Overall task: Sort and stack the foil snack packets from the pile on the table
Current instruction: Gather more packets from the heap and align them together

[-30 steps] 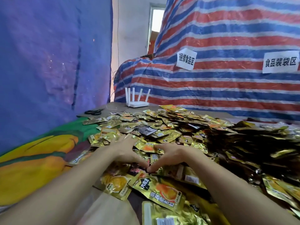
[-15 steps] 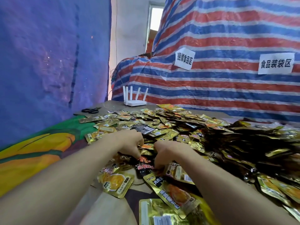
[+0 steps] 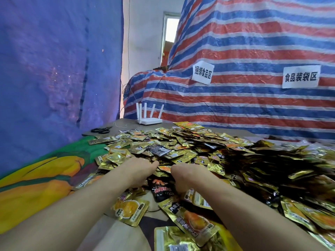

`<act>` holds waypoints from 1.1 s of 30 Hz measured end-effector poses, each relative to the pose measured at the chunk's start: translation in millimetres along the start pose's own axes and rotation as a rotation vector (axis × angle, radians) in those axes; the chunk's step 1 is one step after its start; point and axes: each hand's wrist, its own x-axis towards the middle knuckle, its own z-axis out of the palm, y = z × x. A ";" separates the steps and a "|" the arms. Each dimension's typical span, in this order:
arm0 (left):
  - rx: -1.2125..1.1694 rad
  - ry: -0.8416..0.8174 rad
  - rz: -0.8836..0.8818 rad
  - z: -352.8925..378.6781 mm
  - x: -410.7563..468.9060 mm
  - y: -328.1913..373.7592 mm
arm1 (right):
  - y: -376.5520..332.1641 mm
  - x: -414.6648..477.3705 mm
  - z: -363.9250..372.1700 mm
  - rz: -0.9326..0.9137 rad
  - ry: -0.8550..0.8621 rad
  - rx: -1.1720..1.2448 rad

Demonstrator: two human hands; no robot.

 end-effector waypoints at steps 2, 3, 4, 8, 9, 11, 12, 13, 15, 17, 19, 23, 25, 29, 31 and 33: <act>-0.014 0.044 0.004 1.1 -2.7 -1.8 | 3.6 0.0 -0.9 0.008 0.015 -0.011; -0.031 0.071 -0.005 0.8 -3.6 -3.6 | 4.3 -0.6 0.0 0.013 0.041 -0.005; -0.043 0.108 -0.011 0.0 -3.9 -5.9 | 4.8 -0.5 1.5 0.020 0.075 0.018; -0.103 0.389 -0.057 -9.6 -7.4 -11.3 | 6.4 2.5 0.7 0.046 0.208 0.155; -0.130 0.495 -0.104 -12.4 -8.4 -12.2 | 7.4 3.8 -1.6 0.078 0.245 0.194; -0.170 0.658 -0.230 -18.8 -8.7 -13.0 | 10.6 3.6 -5.9 0.157 0.350 0.252; -0.209 0.719 -0.295 -22.0 -8.6 -12.8 | 12.6 2.1 -7.3 0.185 0.398 0.281; -0.268 0.781 -0.352 -25.4 -8.4 -12.0 | 14.9 1.3 -8.3 0.203 0.437 0.331; -0.422 0.881 -0.465 -31.8 -8.6 -10.5 | 19.4 -2.6 -10.2 0.199 0.516 0.504; -0.569 0.925 -0.601 -34.3 -8.9 -8.4 | 25.6 -6.5 -12.0 0.188 0.597 0.724; -0.759 0.927 -0.765 -31.7 -6.9 -2.7 | 31.2 -13.0 -13.9 0.211 0.656 0.889; -1.290 0.857 -1.157 -27.9 -5.5 16.3 | 33.8 -25.6 -5.3 0.282 0.659 1.279; -1.569 0.824 -1.309 -26.6 -5.5 28.5 | 34.3 -32.2 6.3 0.294 0.582 1.494; -2.092 0.723 -1.316 -15.8 -6.2 60.6 | 33.1 -44.7 28.9 0.194 0.424 1.964; -2.142 0.635 -1.300 -10.7 -5.7 70.1 | 35.2 -47.2 36.5 0.196 0.389 2.079; -2.162 0.611 -1.281 -13.0 -5.4 72.6 | 39.2 -48.6 41.9 0.197 0.368 2.087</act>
